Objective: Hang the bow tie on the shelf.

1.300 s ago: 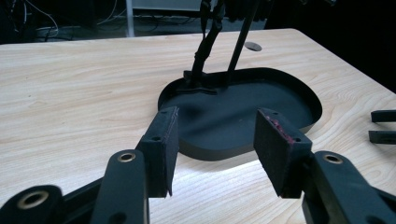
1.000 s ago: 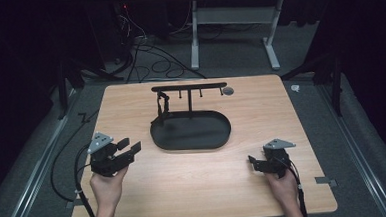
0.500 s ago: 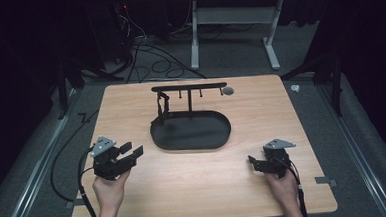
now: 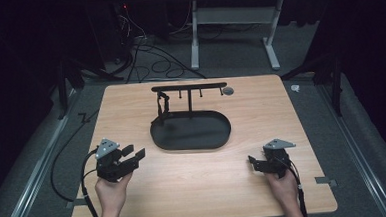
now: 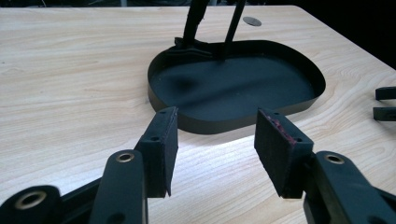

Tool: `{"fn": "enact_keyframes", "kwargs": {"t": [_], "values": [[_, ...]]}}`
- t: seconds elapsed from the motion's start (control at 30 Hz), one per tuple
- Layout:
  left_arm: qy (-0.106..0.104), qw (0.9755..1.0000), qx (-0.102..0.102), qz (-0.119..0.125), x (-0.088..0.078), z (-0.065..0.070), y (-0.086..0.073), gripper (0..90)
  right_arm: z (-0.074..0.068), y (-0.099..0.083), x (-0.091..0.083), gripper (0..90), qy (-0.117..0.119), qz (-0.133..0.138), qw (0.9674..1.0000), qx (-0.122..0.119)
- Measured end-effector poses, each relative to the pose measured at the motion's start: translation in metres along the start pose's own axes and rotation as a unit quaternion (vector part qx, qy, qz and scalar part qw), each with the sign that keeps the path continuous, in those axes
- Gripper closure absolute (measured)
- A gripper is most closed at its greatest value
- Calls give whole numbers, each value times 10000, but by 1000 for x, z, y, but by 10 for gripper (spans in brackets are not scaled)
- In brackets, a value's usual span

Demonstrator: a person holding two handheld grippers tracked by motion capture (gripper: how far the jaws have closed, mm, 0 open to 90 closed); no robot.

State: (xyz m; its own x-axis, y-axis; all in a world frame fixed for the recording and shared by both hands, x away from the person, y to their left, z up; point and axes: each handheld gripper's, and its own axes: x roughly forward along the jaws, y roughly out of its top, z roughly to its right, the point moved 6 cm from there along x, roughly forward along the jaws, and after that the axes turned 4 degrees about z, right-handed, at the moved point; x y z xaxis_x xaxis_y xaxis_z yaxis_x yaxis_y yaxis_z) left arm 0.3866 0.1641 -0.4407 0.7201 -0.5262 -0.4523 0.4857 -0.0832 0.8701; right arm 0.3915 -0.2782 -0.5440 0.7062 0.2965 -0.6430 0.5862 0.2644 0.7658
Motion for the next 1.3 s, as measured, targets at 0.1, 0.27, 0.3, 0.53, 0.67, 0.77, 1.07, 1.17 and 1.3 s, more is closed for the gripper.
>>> {"fn": "enact_keyframes", "kwargs": {"t": [0.1, 0.27, 0.3, 0.53, 0.67, 0.77, 1.07, 1.17, 1.3], "values": [[-23, 10000, 9, -20, 2, 1, -3, 498, 0, 0, 0, 291, -3, -1, 10000, -1], [-54, 10000, -19, -65, 4, 1, -7, 497, 0, 0, 0, 291, -5, -2, 10000, -4], [-54, 10000, -19, -65, 4, 1, -7, 497, 0, 0, 0, 291, -6, -1, 10000, -3], [-61, 9999, -78, -104, 6, 0, -14, 496, 0, 0, 0, 291, -7, -1, 10000, -5], [-75, 9998, -100, -148, 8, 0, -18, 495, 0, 0, 0, 291, -7, -2, 10000, -6], [-80, 9998, -114, -153, 10, 1, -20, 495, 0, 0, 0, 291, -5, -2, 10000, -6], [-150, 9995, -160, -240, 18, 5, -26, 495, 0, 0, 0, 291, -7, -2, 10000, -4], [-154, 9994, -166, -252, 20, 6, -28, 495, 0, 0, 0, 291, -7, -1, 10000, -3], [-187, 9992, -187, -290, 23, 7, -31, 494, 0, 0, 0, 291, -6, -1, 10000, 1]]}}
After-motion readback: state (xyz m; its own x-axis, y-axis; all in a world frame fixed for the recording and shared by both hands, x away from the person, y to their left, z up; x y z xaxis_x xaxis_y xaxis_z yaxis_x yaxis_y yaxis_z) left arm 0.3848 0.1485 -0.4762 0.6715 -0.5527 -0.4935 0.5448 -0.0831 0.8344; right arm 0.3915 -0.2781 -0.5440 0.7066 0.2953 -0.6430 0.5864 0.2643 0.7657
